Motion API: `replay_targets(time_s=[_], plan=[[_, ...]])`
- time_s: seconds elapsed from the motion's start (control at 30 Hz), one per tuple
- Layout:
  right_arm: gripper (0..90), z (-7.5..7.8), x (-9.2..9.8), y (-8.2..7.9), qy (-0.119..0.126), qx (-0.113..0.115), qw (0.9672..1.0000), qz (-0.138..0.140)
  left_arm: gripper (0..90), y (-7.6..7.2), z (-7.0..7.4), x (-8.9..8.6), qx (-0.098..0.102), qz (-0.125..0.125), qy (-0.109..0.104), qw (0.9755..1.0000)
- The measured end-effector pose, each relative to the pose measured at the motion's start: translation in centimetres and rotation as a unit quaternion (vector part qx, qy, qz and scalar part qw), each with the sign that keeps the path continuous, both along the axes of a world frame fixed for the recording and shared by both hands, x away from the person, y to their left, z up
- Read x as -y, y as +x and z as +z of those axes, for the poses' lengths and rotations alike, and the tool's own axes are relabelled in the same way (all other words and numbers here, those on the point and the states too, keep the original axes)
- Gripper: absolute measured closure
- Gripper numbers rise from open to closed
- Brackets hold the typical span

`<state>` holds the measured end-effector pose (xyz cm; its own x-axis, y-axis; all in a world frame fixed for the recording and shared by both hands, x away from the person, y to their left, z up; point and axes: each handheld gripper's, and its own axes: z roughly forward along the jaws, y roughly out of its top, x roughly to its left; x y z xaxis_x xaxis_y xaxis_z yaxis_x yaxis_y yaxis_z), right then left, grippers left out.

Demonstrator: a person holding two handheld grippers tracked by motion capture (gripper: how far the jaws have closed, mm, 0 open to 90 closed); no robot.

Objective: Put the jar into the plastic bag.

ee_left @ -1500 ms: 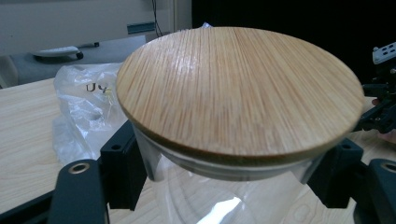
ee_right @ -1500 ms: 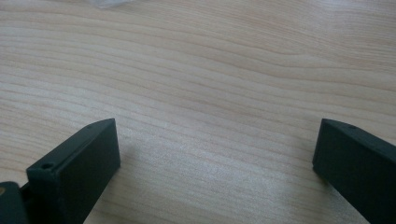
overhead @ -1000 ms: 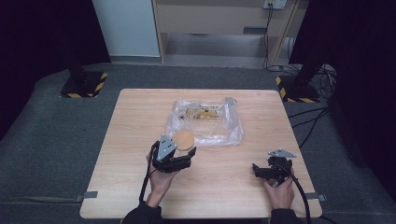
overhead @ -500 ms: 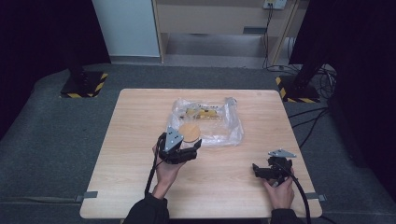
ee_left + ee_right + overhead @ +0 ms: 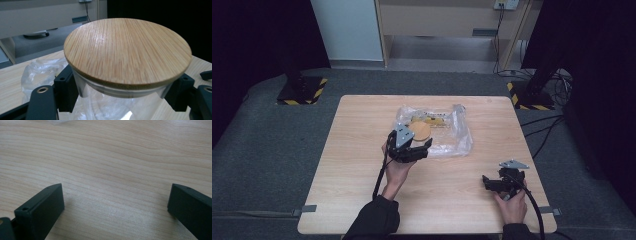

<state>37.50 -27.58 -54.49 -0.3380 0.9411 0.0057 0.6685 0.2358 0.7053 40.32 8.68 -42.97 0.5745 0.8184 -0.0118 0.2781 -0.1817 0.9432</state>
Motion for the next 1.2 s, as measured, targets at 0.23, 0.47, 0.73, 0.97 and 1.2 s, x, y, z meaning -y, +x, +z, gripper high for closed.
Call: replay_targets(time_s=[0.23, 0.47, 0.73, 0.97, 1.2], plan=[[0.7, 0.0, 0.0, 0.0, 0.000, 0.000, 1.0000, 0.000, 25.6, 1.8, 0.4, 1.3, 0.001, 0.008, 0.012, 0.9999], [0.7, 0.0, 0.0, 0.0, 0.000, 0.000, 1.0000, 0.000, 25.6, 3.8, 0.2, 2.7, -0.002, 0.019, 0.020, 0.9996], [0.7, 0.0, 0.0, 0.0, 0.000, 0.000, 1.0000, 0.000, 25.6, 5.8, -0.4, 4.1, -0.009, 0.027, 0.031, 0.9991], [0.7, 0.0, 0.0, 0.0, 0.000, 0.000, 1.0000, 0.000, 25.6, 7.2, -1.1, 4.8, -0.010, 0.041, 0.038, 0.9984], [0.7, 0.0, 0.0, 0.0, 0.000, 0.000, 1.0000, 0.000, 25.7, 8.6, -1.6, 4.7, -0.022, 0.058, 0.034, 0.9975]])
